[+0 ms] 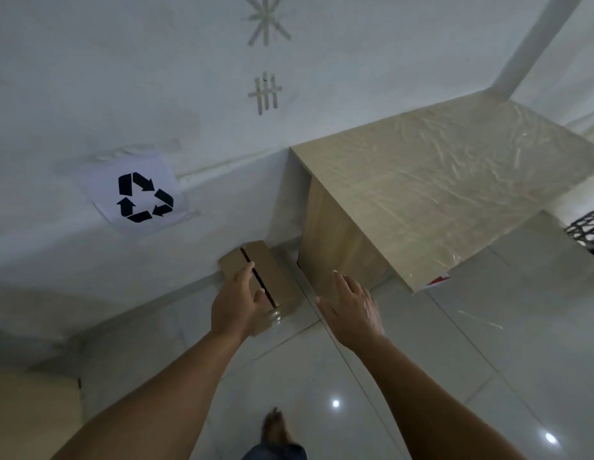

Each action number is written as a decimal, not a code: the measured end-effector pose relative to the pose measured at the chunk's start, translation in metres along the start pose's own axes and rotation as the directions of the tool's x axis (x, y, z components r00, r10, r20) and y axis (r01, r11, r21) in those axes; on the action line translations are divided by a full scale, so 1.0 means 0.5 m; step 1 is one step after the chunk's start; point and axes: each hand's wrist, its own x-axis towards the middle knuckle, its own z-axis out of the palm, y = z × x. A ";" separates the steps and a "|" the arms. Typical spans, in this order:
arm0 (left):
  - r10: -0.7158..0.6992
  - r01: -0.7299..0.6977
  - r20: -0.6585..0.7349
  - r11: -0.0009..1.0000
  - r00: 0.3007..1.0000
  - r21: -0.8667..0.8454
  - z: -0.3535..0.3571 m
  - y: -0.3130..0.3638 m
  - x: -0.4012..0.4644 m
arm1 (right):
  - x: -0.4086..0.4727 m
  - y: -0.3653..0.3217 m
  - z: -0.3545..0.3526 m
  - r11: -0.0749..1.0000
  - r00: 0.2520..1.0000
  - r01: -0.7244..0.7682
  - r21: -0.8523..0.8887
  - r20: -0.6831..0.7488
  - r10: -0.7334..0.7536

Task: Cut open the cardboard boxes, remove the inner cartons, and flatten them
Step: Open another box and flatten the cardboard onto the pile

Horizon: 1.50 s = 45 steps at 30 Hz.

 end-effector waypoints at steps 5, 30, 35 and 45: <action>-0.141 0.140 -0.028 0.989 0.990 -0.040 0.037 0.001 0.083 | 0.133 0.010 0.003 0.997 0.991 0.074 -0.007 0.112 -0.073; -0.557 0.557 -0.139 0.830 0.819 -0.045 0.624 -0.485 0.427 | 0.711 0.198 0.752 0.957 0.877 0.263 0.123 0.382 -0.290; -0.565 0.577 -0.207 0.817 0.799 0.000 0.751 -0.613 0.464 | 0.779 0.237 0.891 0.965 0.922 0.240 0.109 0.284 -0.261; -0.645 0.634 -0.212 0.763 0.734 -0.125 0.832 -0.662 0.489 | 0.815 0.265 0.971 0.949 0.932 0.096 0.300 0.307 -0.192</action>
